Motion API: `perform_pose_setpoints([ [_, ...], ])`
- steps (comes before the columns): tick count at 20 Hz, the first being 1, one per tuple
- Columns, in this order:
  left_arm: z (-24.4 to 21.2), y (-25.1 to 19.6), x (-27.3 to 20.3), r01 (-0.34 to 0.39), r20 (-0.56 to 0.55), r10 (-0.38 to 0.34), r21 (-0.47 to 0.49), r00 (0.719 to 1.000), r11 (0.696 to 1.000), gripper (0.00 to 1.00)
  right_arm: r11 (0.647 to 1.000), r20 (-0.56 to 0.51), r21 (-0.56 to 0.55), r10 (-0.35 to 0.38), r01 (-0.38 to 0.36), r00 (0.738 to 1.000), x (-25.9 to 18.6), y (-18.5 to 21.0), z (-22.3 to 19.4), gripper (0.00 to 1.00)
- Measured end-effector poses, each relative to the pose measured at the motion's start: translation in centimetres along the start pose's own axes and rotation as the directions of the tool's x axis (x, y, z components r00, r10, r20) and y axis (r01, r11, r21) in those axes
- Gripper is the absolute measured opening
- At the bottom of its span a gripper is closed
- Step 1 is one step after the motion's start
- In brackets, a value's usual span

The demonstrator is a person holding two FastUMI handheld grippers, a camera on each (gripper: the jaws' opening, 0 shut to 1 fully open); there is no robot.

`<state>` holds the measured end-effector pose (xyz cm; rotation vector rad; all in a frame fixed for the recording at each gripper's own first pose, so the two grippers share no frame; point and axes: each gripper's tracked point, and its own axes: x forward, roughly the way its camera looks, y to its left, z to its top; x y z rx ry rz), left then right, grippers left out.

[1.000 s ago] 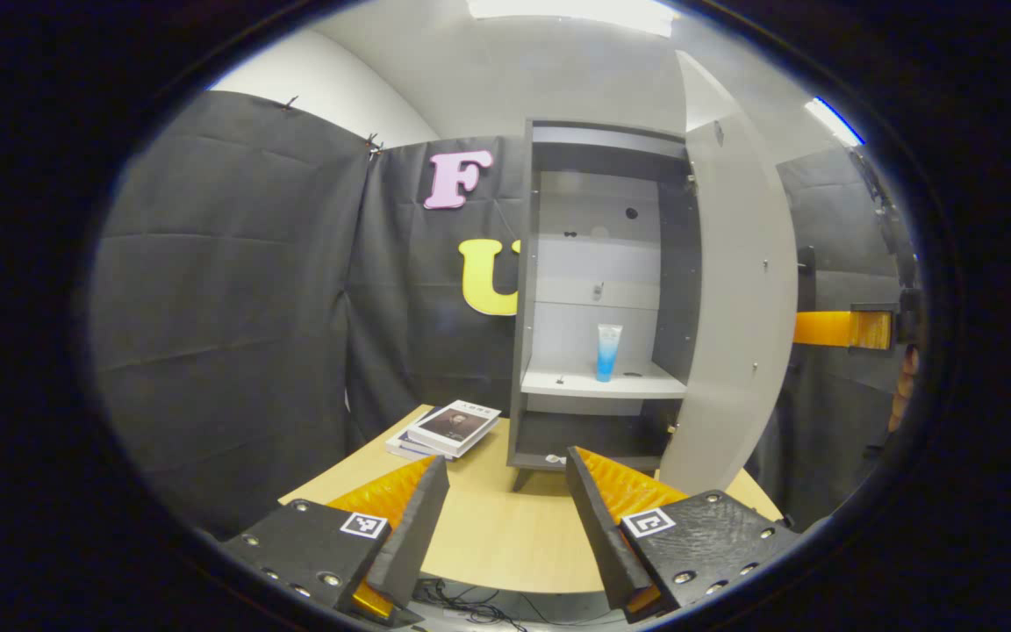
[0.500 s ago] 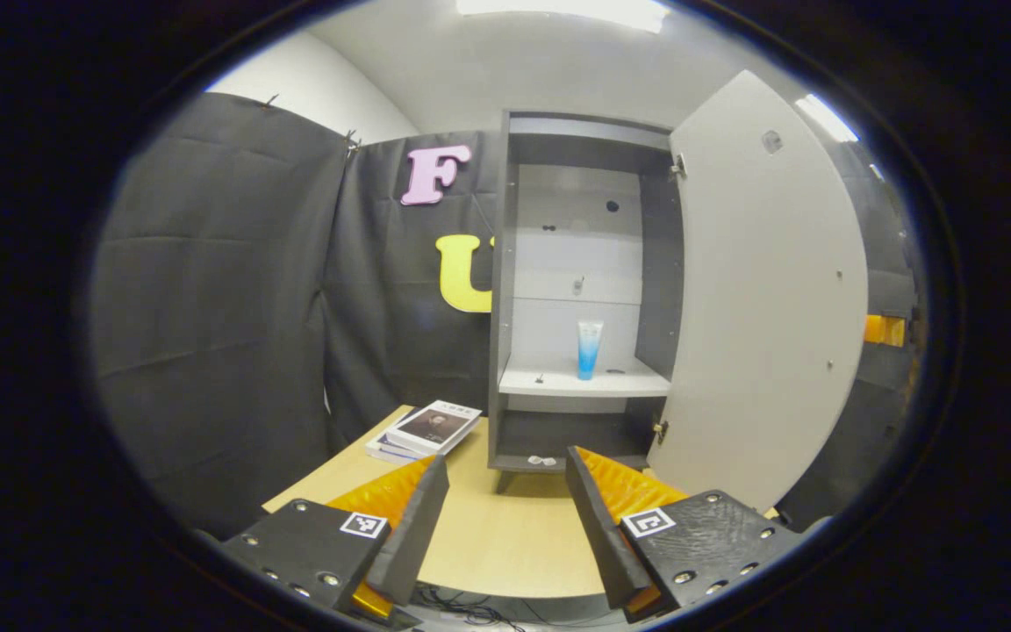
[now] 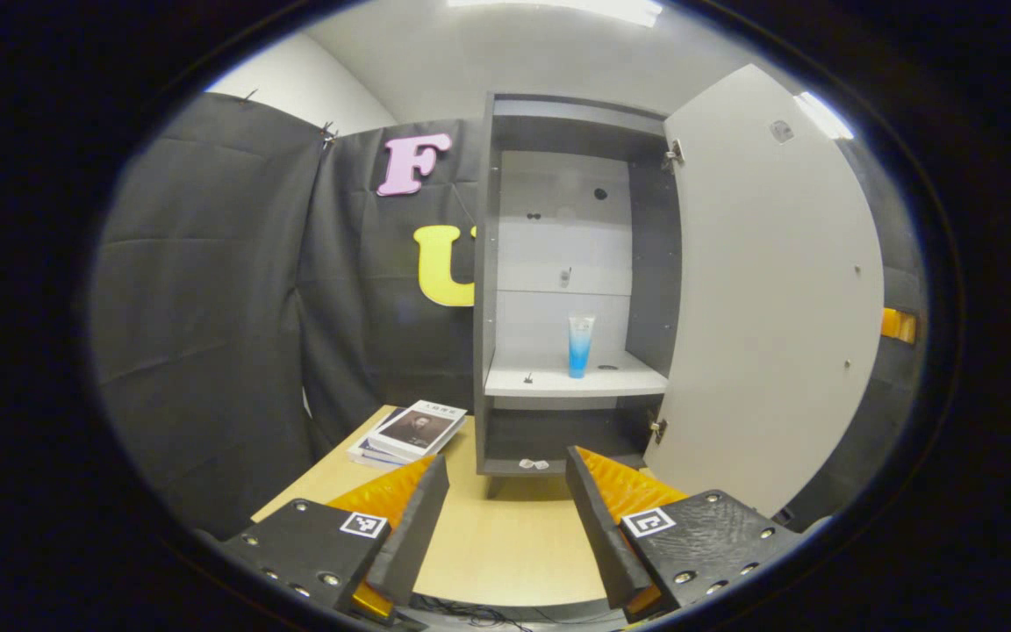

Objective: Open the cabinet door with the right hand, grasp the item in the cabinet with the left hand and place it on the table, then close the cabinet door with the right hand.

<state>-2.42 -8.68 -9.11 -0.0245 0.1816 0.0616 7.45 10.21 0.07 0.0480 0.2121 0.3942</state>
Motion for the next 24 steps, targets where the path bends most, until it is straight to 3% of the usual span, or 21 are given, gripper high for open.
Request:
perform_pose_setpoints([
  [5, 1.2, 1.3, 4.8, 0.081, 0.003, -0.081, 0.001, 0.997, 0.997, 0.82, 0.998, -0.024, 0.009, -0.065, 0.065, 0.998, -3.0, -0.1, -0.2, 0.07],
  [8, 2.3, 2.2, 7.6, 0.136, 0.007, -0.136, 0.010, 0.991, 0.991, 0.82, 0.984, -0.057, 0.035, -0.174, 0.176, 0.983, -5.5, -1.7, -0.8, 0.10],
  [9, 2.8, 2.4, 8.5, 0.157, 0.012, -0.157, 0.010, 0.988, 0.988, 0.82, 0.975, -0.055, 0.051, -0.216, 0.218, 0.975, -6.3, -2.3, -0.5, 0.07],
  [11, 3.4, 2.7, 10.4, 0.203, 0.016, -0.203, 0.003, 0.979, 0.979, 0.82, 0.946, -0.033, 0.072, -0.315, 0.316, 0.949, -7.5, -3.7, 0.3, 0.02],
  [12, 3.8, 2.6, 11.2, 0.225, 0.018, -0.225, -0.001, 0.974, 0.974, 0.82, 0.920, -0.025, 0.069, -0.384, 0.385, 0.923, -8.3, -4.7, 0.4, 0.07],
  [15, 6.0, 3.1, 13.7, 0.233, 0.027, -0.234, 0.035, 0.972, 0.972, 0.82, 0.836, -0.046, 0.030, -0.547, 0.548, 0.836, -9.9, -8.0, -0.7, 0.00],
  [16, 6.8, 2.4, 14.6, 0.249, 0.043, -0.250, 0.034, 0.967, 0.968, 0.82, 0.819, -0.052, 0.031, -0.571, 0.573, 0.819, -10.1, -8.4, -1.1, 0.04],
  [18, 7.9, 1.0, 16.3, 0.286, 0.069, -0.284, -0.014, 0.956, 0.958, 0.82, 0.811, -0.047, 0.056, -0.580, 0.582, 0.813, -9.8, -8.7, -0.7, 0.13],
  [19, 8.2, 0.4, 17.1, 0.299, 0.075, -0.295, -0.040, 0.952, 0.954, 0.82, 0.806, -0.046, 0.068, -0.586, 0.587, 0.809, -9.3, -9.4, -0.6, 0.26],
  [22, 9.7, -1.9, 19.6, 0.345, 0.101, -0.337, -0.082, 0.936, 0.935, 0.82, 0.775, -0.051, 0.094, -0.623, 0.625, 0.781, -7.8, -13.0, -1.0, 0.30],
  [24, 10.4, -3.9, 21.7, 0.356, 0.119, -0.345, -0.085, 0.931, 0.931, 0.82, 0.787, -0.047, 0.104, -0.607, 0.609, 0.793, -5.8, -14.8, -0.9, 0.37],
])
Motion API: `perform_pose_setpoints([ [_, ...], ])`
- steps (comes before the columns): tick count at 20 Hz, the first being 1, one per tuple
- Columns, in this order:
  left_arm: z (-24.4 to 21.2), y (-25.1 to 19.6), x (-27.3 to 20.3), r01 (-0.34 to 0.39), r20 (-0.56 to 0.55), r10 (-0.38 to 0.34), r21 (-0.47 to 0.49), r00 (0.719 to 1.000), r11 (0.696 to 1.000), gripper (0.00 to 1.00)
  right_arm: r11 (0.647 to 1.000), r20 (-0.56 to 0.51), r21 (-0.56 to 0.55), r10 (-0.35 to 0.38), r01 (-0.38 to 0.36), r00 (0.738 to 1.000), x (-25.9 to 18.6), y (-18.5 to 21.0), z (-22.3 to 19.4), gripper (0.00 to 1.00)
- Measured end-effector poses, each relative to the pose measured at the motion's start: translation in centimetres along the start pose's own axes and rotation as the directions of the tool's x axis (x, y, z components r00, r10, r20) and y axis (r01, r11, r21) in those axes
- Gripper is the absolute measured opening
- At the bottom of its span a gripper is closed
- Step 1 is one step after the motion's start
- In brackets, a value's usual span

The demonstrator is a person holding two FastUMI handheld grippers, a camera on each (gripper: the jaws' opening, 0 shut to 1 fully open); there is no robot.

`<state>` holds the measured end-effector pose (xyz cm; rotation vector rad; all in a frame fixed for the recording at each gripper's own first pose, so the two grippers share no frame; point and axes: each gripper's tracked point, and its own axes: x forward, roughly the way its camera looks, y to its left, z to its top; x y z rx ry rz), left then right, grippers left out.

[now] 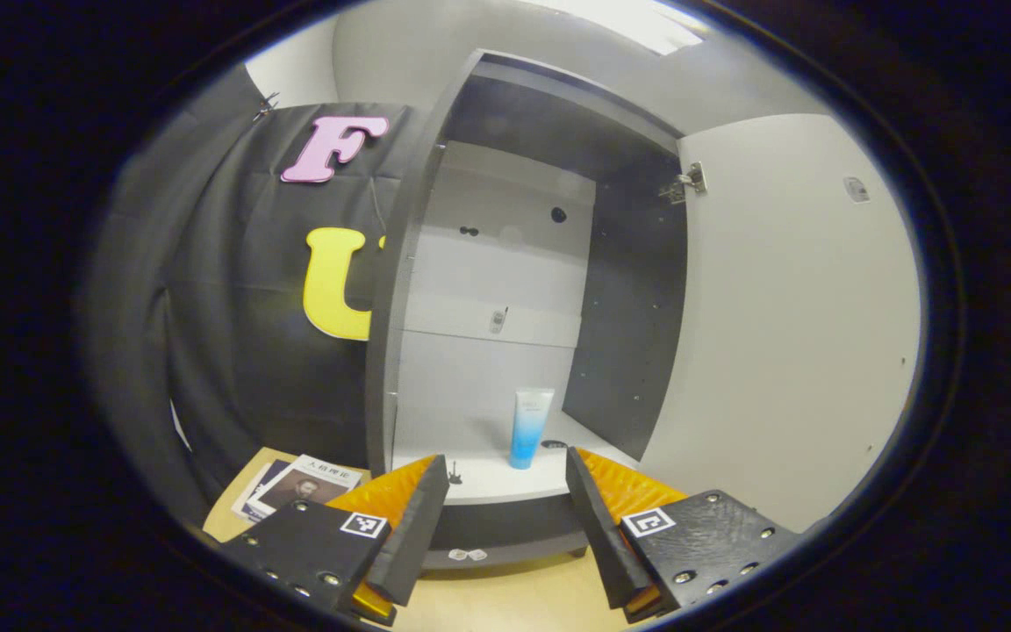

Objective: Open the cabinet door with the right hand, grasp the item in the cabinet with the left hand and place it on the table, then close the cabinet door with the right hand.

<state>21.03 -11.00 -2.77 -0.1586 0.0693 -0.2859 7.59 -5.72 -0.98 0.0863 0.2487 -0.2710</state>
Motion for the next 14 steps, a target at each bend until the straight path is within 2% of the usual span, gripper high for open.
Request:
perform_pose_setpoints([
  [3, -0.3, -1.3, 3.9, -0.035, 0.020, 0.035, 0.009, 0.999, 0.999, 0.82, 0.998, 0.014, 0.019, 0.065, -0.065, 0.998, 5.2, -0.4, 0.1, 0.84],
  [4, -0.4, -1.7, 5.1, -0.052, 0.028, 0.052, 0.015, 0.998, 0.999, 0.81, 0.997, 0.006, 0.027, 0.078, -0.078, 0.997, 6.7, -1.0, -0.2, 0.97],
  [9, -2.2, -3.5, 10.5, -0.123, 0.057, 0.118, 0.080, 0.991, 0.989, 0.81, 0.997, 0.047, 0.026, 0.067, -0.068, 0.997, 12.8, -3.3, 0.3, 0.98],
  [11, -3.3, -3.6, 12.5, -0.144, 0.057, 0.140, 0.076, 0.989, 0.987, 0.82, 0.999, 0.027, -0.004, 0.049, -0.049, 0.998, 14.9, -4.2, -0.6, 0.98],
  [14, -4.6, -3.5, 15.5, -0.156, 0.057, 0.153, 0.060, 0.987, 0.986, 0.81, 0.997, -0.012, -0.045, 0.068, -0.068, 0.998, 16.2, -4.2, -1.7, 0.98],
])
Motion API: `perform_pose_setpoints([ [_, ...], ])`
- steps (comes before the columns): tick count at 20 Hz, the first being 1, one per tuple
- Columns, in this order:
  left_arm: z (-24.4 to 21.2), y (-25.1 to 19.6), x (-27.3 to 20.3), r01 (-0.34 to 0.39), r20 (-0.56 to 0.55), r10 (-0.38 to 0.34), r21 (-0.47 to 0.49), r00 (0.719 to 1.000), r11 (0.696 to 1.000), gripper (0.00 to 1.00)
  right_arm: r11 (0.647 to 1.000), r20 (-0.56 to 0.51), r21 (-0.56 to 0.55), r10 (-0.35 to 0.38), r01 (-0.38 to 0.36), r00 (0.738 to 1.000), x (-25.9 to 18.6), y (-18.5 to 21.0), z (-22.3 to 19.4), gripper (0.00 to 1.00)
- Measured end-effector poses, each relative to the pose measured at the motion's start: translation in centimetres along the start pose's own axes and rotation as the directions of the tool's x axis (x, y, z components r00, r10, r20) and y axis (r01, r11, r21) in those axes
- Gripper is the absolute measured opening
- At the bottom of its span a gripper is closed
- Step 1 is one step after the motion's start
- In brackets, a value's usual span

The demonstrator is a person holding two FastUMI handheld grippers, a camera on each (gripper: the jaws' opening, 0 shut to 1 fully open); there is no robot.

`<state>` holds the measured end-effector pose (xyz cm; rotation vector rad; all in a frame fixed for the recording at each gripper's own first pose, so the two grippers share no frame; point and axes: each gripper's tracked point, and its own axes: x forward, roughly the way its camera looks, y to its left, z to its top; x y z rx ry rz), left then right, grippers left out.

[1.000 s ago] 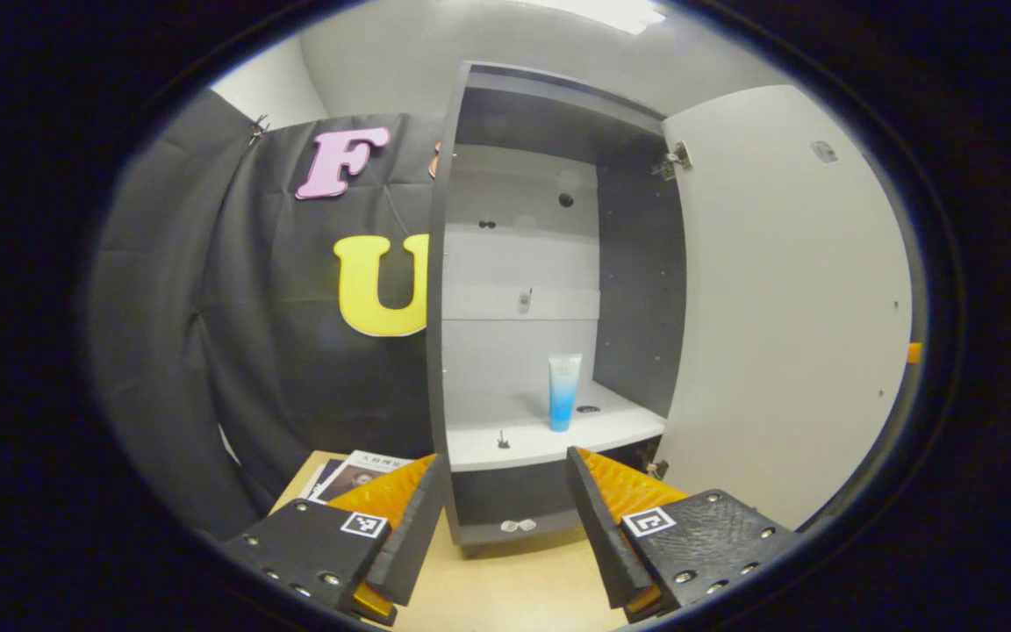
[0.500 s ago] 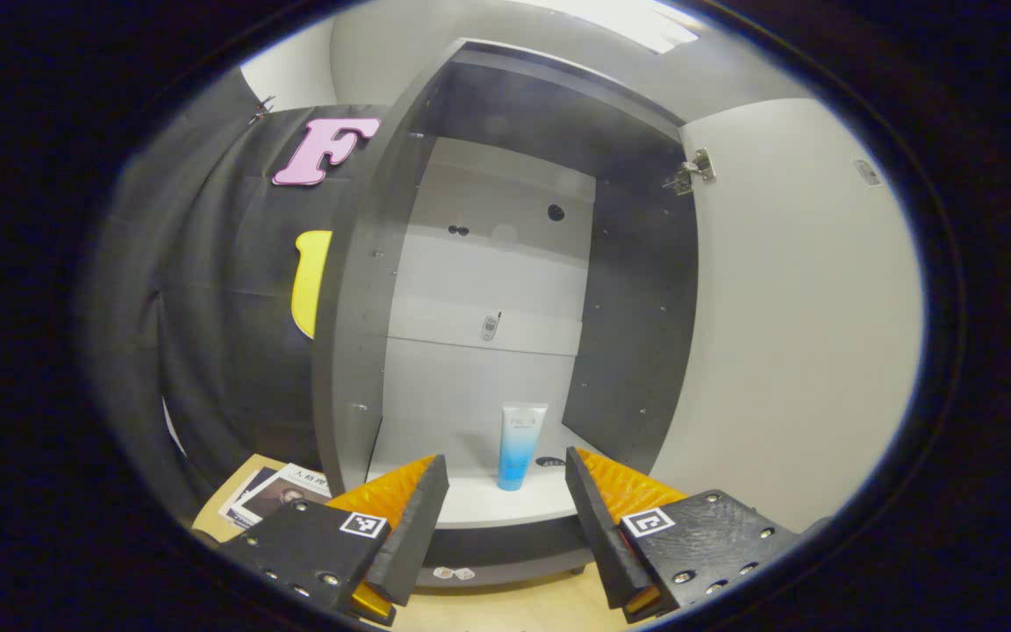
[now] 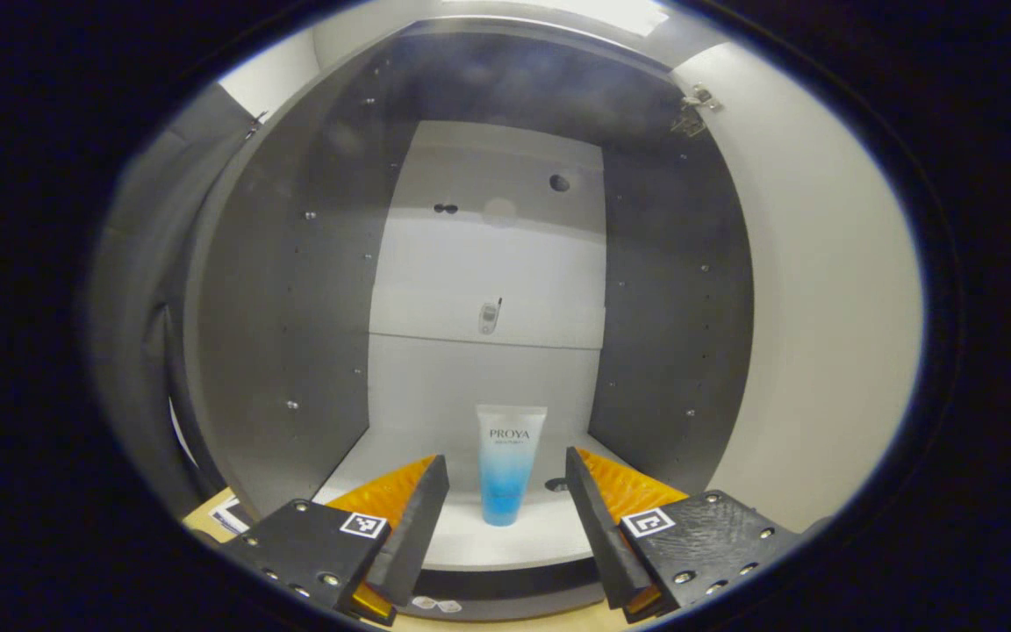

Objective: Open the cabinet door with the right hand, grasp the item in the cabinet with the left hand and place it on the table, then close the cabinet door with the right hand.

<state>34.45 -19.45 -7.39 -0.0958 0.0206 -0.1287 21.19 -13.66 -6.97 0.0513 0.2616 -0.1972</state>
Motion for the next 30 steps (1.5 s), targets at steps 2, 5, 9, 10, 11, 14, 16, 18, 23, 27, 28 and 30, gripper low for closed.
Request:
perform_pose_setpoints([
  [2, -0.8, -0.2, 1.6, -0.003, -0.011, 0.003, 0.012, 1.000, 1.000, 0.81, 1.000, -0.028, -0.003, 0.011, -0.011, 1.000, 0.8, 0.0, -0.8, 0.98],
  [5, -1.6, -0.6, 3.9, -0.008, -0.020, 0.008, 0.022, 1.000, 1.000, 0.82, 1.000, -0.069, -0.015, 0.015, -0.016, 0.998, 1.9, 0.1, -1.5, 0.98],
  [9, -2.9, 0.1, 6.1, -0.014, -0.038, 0.015, 0.044, 0.999, 0.999, 0.81, 0.999, -0.105, -0.033, -0.003, 0.000, 0.995, 1.9, -0.5, -3.0, 0.98],
  [10, -3.1, 0.0, 6.3, -0.008, -0.043, 0.010, 0.039, 0.999, 0.999, 0.82, 1.000, -0.107, -0.027, -0.005, 0.002, 0.994, 1.8, -0.6, -2.9, 0.98],
  [11, -3.1, -0.1, 6.2, -0.001, -0.045, 0.002, 0.034, 0.999, 0.999, 0.82, 1.000, -0.106, -0.018, -0.003, 0.001, 0.994, 1.7, -0.5, -2.8, 0.98],
  [14, -2.8, 0.0, 6.1, -0.007, -0.037, 0.009, 0.051, 0.999, 0.999, 0.81, 1.000, -0.104, -0.019, -0.008, 0.006, 0.995, 1.7, -0.6, -2.8, 0.98],
  [16, -2.1, 0.1, 6.0, -0.022, -0.019, 0.024, 0.078, 1.000, 0.997, 0.81, 0.999, -0.102, -0.044, -0.030, 0.026, 0.994, 1.8, -0.9, -2.8, 0.98],
  [18, -1.9, 0.0, 6.1, -0.020, -0.013, 0.021, 0.095, 1.000, 0.995, 0.59, 0.999, -0.110, -0.050, -0.025, 0.019, 0.994, 1.9, -0.3, -2.8, 0.98],
  [23, -2.0, -0.2, 6.0, 0.015, -0.030, -0.012, 0.113, 0.999, 0.993, 0.52, 0.998, -0.101, -0.069, -0.002, -0.005, 0.995, 2.2, 0.8, -2.6, 0.98],
  [27, -1.4, -0.2, 5.3, 0.047, -0.036, -0.043, 0.131, 0.998, 0.990, 0.51, 0.994, -0.089, -0.104, 0.005, -0.014, 0.996, 1.8, 1.3, -2.3, 0.92],
  [28, -0.8, 0.0, 5.0, 0.049, -0.031, -0.045, 0.138, 0.999, 0.989, 0.51, 0.994, -0.086, -0.107, 0.009, -0.018, 0.996, 1.7, 1.5, -2.2, 0.92],
  [30, 0.9, 0.2, 3.5, 0.058, -0.016, -0.056, 0.144, 0.998, 0.988, 0.51, 0.993, -0.078, -0.117, 0.010, -0.019, 0.997, 1.5, 1.8, -2.1, 0.93],
])
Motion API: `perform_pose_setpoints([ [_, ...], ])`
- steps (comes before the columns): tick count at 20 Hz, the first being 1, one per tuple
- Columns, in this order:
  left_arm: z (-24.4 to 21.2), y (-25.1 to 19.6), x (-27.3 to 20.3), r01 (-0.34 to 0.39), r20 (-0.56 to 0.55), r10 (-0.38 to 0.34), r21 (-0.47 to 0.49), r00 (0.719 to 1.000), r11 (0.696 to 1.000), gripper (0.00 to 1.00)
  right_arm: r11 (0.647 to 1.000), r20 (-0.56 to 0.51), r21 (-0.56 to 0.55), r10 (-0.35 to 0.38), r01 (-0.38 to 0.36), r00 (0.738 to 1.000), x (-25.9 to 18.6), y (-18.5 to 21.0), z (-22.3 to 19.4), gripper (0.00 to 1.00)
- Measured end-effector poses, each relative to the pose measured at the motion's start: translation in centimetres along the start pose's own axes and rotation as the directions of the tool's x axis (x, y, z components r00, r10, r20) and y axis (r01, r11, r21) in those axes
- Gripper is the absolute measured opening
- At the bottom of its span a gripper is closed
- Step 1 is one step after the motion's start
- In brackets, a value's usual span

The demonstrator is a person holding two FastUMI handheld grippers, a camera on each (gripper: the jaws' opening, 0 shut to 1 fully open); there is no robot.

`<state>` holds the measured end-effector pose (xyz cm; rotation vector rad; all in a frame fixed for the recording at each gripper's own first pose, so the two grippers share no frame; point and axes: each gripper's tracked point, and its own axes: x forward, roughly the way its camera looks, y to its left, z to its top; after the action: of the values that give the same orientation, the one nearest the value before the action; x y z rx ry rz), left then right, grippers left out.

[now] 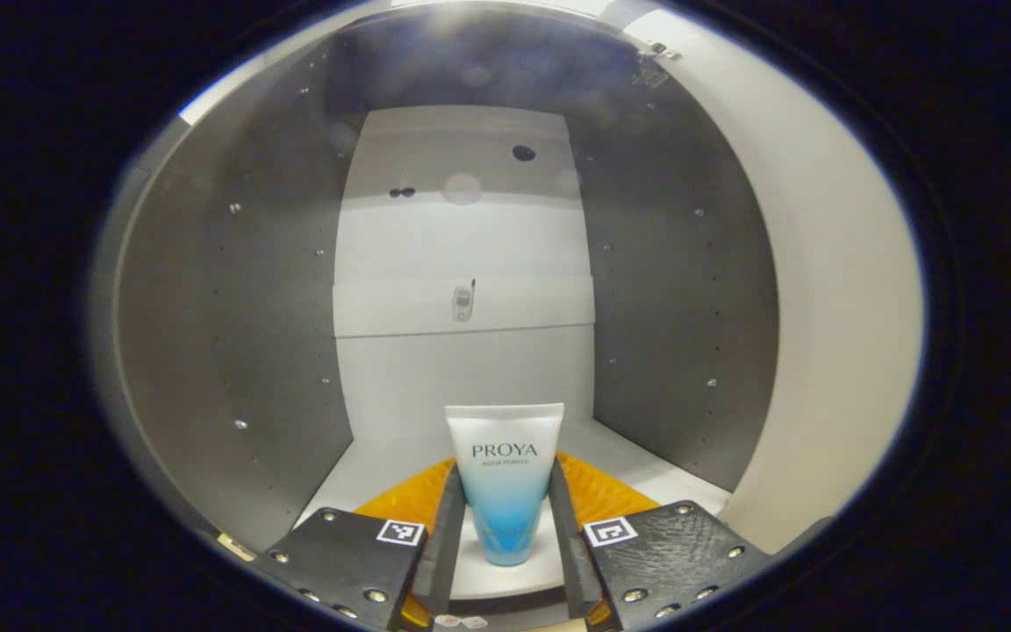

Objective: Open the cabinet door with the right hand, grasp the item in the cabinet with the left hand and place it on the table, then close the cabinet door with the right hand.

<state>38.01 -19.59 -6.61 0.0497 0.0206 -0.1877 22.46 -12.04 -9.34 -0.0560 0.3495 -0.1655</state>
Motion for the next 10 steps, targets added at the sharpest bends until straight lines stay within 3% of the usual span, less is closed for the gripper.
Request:
perform_pose_setpoints([
  [5, 2.2, 1.8, -5.1, 0.025, 0.038, -0.025, -0.015, 0.999, 1.000, 0.52, 0.999, 0.030, -0.035, -0.028, 0.029, 0.999, -1.4, -0.4, 1.0, 0.96],
  [10, 0.4, 4.6, -8.2, 0.045, 0.034, -0.045, -0.012, 0.998, 0.999, 0.52, 0.998, 0.047, -0.014, -0.060, 0.061, 0.997, -3.0, -0.5, 1.5, 0.96],
])
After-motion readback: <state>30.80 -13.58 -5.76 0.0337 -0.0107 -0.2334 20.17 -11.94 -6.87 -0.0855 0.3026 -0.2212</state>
